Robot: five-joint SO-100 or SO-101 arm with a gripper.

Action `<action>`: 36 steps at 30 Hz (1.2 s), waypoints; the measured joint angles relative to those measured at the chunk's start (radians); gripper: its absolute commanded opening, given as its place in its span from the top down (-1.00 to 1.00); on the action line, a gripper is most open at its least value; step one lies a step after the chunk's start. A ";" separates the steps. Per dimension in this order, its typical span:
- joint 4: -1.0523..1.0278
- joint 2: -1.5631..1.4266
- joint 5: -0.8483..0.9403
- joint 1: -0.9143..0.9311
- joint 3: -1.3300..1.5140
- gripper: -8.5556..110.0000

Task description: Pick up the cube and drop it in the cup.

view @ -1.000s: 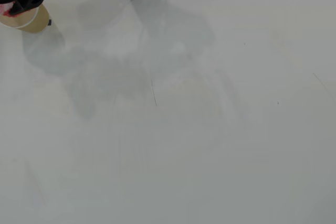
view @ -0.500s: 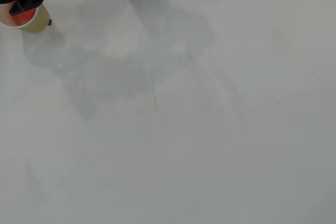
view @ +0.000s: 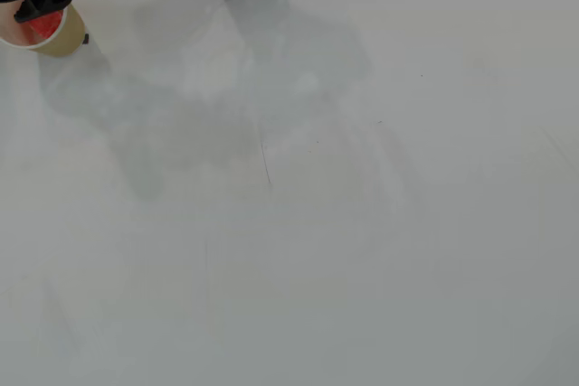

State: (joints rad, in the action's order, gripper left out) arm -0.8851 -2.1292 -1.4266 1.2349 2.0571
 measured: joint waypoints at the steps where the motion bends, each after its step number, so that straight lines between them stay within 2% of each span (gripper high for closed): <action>1: 0.000 0.000 0.000 0.000 0.000 0.13; 7: 0.000 0.000 0.000 -0.002 0.000 0.67; 8: 0.000 0.000 0.000 -0.003 0.000 0.71; 21: 0.000 -0.094 0.000 -0.207 0.006 0.76; 36: 0.031 -0.242 0.000 -0.630 0.184 0.78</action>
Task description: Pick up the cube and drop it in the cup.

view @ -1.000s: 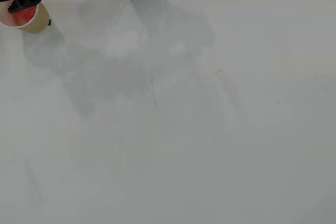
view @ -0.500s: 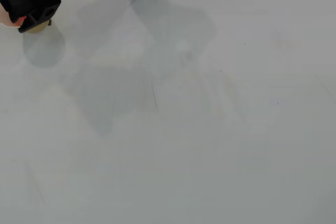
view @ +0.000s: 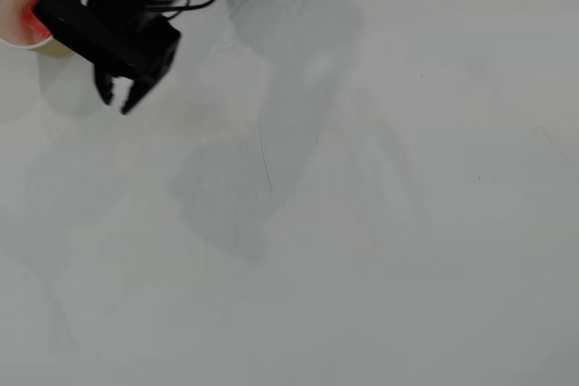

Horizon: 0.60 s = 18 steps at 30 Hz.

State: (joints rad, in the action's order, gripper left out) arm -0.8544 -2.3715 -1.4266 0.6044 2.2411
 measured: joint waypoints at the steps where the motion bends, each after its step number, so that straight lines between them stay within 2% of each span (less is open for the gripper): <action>1: 0.000 -0.015 0.000 -0.028 0.020 0.78; 18: 0.072 -0.385 0.000 -0.417 0.459 0.78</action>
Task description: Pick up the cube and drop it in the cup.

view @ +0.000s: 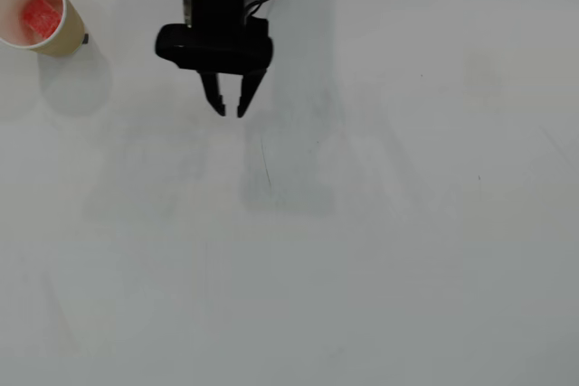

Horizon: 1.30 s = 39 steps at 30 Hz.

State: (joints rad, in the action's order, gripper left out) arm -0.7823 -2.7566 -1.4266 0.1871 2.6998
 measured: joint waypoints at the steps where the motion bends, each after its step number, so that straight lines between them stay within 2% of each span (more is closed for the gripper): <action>1: 0.000 -0.015 0.000 -0.011 0.012 0.78; 15: -0.089 -0.227 0.000 -0.216 0.215 0.78; 39: -0.238 -0.339 0.012 -0.308 0.350 0.78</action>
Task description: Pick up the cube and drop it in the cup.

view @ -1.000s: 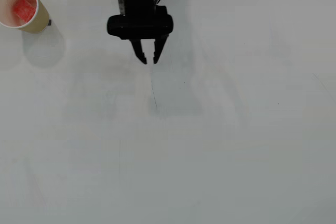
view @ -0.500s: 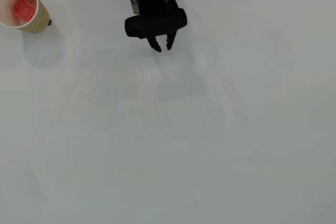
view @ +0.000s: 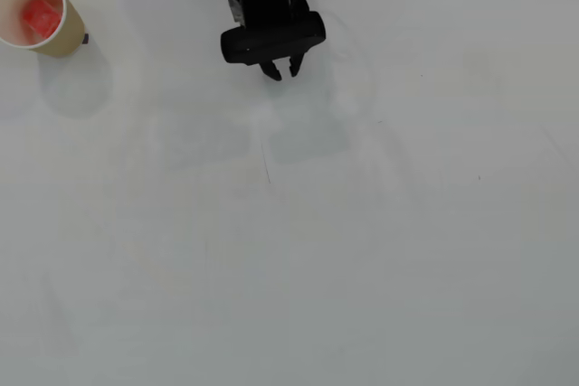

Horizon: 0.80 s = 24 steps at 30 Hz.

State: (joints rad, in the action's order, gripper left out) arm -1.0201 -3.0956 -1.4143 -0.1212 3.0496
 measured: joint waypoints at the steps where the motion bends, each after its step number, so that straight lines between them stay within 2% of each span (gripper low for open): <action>1: 0.000 0.000 0.000 -0.002 0.008 0.78; 24: -0.114 -0.002 0.000 0.011 0.038 0.77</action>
State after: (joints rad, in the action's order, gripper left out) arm -1.1336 -3.0971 -1.4143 -0.1104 3.0879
